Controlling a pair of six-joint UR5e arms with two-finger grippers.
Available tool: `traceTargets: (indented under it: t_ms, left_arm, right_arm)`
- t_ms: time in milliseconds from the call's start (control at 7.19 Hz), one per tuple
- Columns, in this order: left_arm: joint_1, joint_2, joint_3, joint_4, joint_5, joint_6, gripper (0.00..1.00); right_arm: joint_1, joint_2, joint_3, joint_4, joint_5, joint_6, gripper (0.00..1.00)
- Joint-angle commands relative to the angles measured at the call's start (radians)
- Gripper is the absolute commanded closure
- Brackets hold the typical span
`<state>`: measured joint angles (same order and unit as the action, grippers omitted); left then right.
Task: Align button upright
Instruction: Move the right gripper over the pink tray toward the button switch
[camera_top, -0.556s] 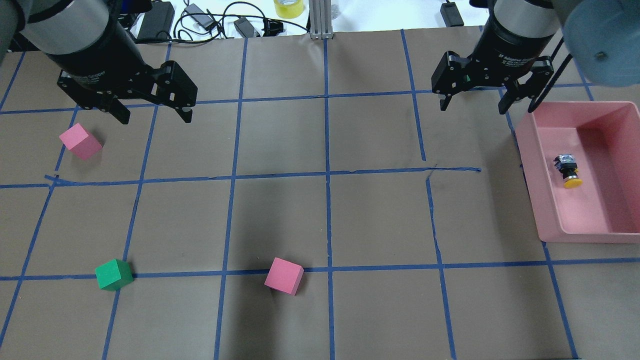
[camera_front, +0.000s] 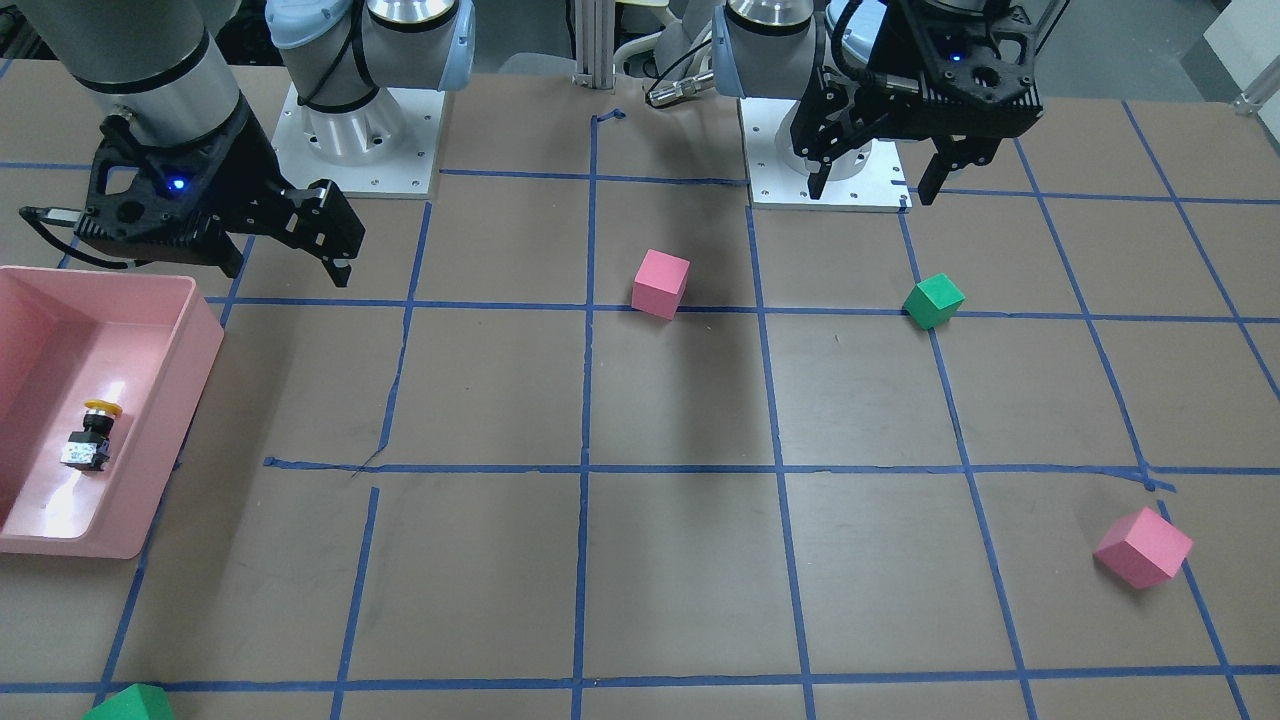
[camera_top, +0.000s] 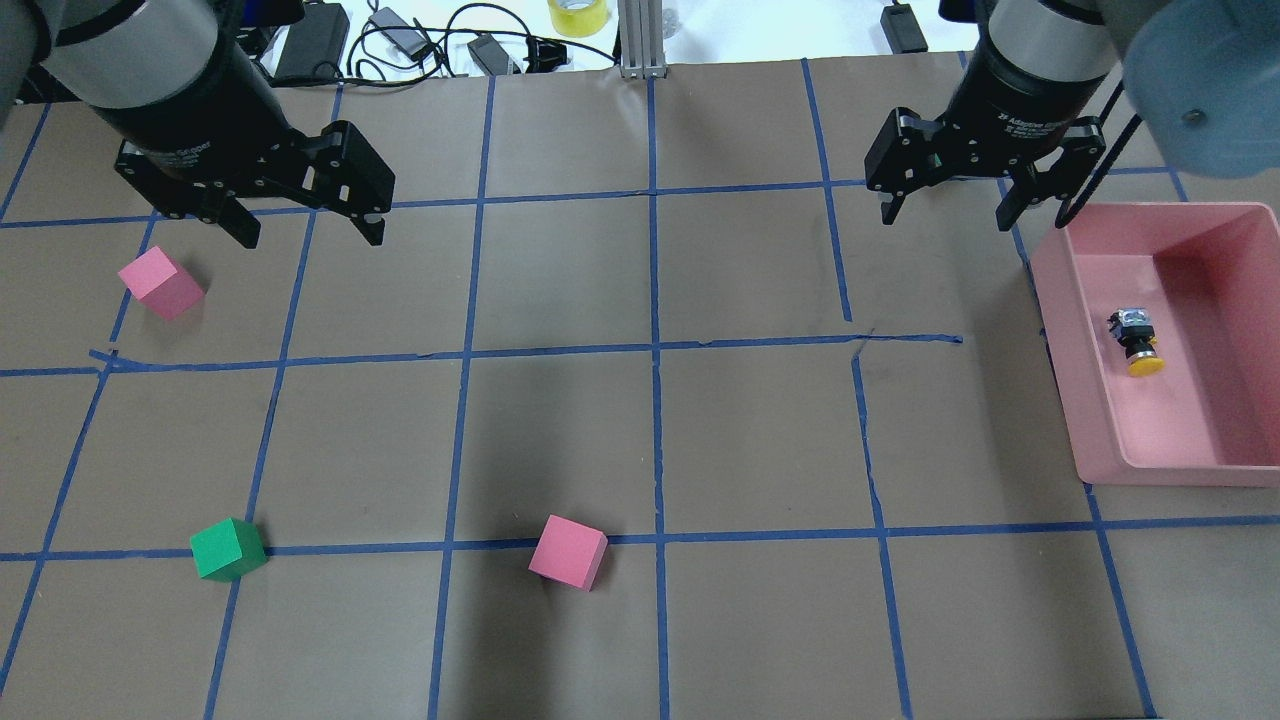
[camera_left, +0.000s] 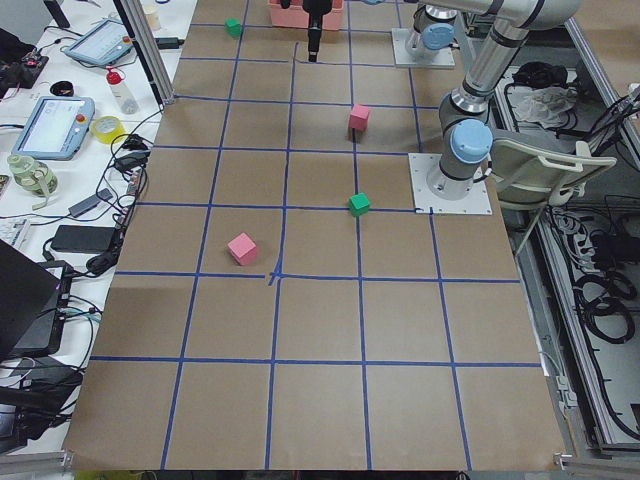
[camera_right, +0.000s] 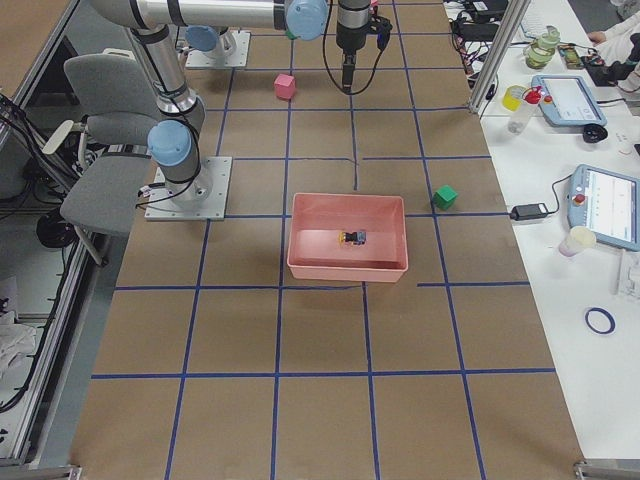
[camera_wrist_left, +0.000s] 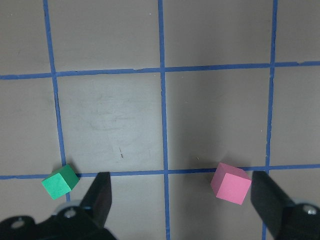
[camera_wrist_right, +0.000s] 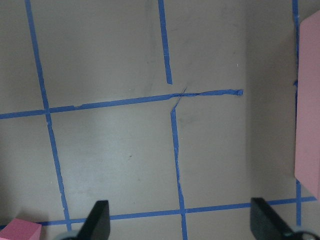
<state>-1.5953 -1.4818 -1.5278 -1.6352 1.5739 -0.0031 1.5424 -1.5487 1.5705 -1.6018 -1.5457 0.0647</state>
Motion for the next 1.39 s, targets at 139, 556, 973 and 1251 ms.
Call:
traceTargets:
  t_ms: [139, 556, 973, 1251]
  left_arm:
    - [0.000, 0.000, 0.000, 0.000, 0.000, 0.000, 0.00]
    - [0.000, 0.000, 0.000, 0.000, 0.000, 0.000, 0.00]
    - [-0.002, 0.000, -0.002, 0.000, 0.000, 0.000, 0.00]
    - [-0.002, 0.000, -0.002, 0.000, 0.002, 0.000, 0.00]
  right_arm:
    - [-0.161, 0.039, -0.001, -0.033, -0.085, -0.138, 0.00]
    - [-0.424, 0.142, 0.009, -0.053, -0.094, -0.397, 0.00]
    - [-0.473, 0.255, 0.109, -0.362, -0.094, -0.401, 0.02]
    - [-0.542, 0.271, 0.251, -0.531, -0.057, -0.413, 0.02]
